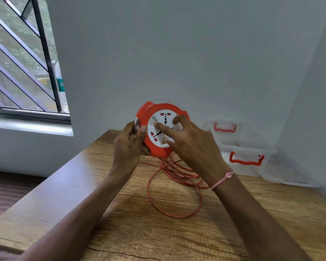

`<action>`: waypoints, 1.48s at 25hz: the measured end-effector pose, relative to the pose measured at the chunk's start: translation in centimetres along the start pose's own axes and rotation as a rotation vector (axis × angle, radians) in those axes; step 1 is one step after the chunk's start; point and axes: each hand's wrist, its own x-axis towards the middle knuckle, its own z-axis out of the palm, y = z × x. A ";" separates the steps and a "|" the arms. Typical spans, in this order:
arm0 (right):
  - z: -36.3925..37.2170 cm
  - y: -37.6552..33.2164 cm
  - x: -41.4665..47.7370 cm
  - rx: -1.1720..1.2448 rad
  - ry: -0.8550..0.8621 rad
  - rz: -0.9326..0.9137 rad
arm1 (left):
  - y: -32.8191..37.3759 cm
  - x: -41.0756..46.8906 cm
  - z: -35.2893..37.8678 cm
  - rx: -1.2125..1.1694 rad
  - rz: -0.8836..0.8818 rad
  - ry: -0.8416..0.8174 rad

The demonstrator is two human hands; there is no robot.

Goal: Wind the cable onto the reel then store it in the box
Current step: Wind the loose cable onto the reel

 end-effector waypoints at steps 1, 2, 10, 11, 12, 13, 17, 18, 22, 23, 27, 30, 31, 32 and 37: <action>0.1 -0.2 -0.1 -0.059 -0.044 -0.019 | 0.0 0.0 0.0 0.013 0.002 -0.004; 0.1 -0.4 -0.2 -0.088 -0.056 -0.025 | 0.0 0.0 0.0 0.028 0.005 -0.010; 0.1 -2.0 0.6 0.300 0.163 0.411 | 0.2 -0.3 0.3 0.054 0.058 -0.071; 0.3 -2.3 0.7 0.447 0.136 0.555 | 0.3 -0.3 0.4 0.050 0.059 -0.076; 0.4 -2.6 0.9 0.621 0.107 0.700 | 0.3 -0.2 0.5 0.051 0.062 -0.079; 0.6 -2.9 0.9 0.821 0.082 0.826 | 0.2 -0.2 0.4 0.056 0.066 -0.079; 0.1 -2.4 0.7 0.996 0.090 0.793 | 0.1 -0.2 0.2 0.048 0.016 -0.032; 0.1 -1.6 0.4 0.761 0.134 0.624 | 0.2 -0.1 0.2 0.041 0.006 -0.014; 0.2 0.2 -0.1 0.101 0.115 0.038 | 0.2 0.0 0.2 0.047 0.021 0.000; 0.3 0.0 -0.2 0.002 0.071 0.021 | 0.1 -0.1 0.2 0.051 0.023 -0.009; 0.6 -0.9 -0.3 -0.110 0.076 0.040 | -0.1 0.0 0.2 0.075 0.066 -0.025; 0.3 -1.3 -0.1 0.047 0.130 0.139 | -0.1 -0.1 0.1 0.098 0.105 -0.045; 0.3 -1.5 0.0 0.116 0.147 0.213 | -0.1 -0.2 0.2 0.094 0.116 -0.052; 0.3 -1.7 0.1 0.197 0.160 0.307 | 0.0 -0.4 0.3 0.094 0.133 -0.053; 0.6 -2.7 0.8 0.973 0.082 0.927 | 0.2 -0.6 0.9 0.129 0.210 -0.034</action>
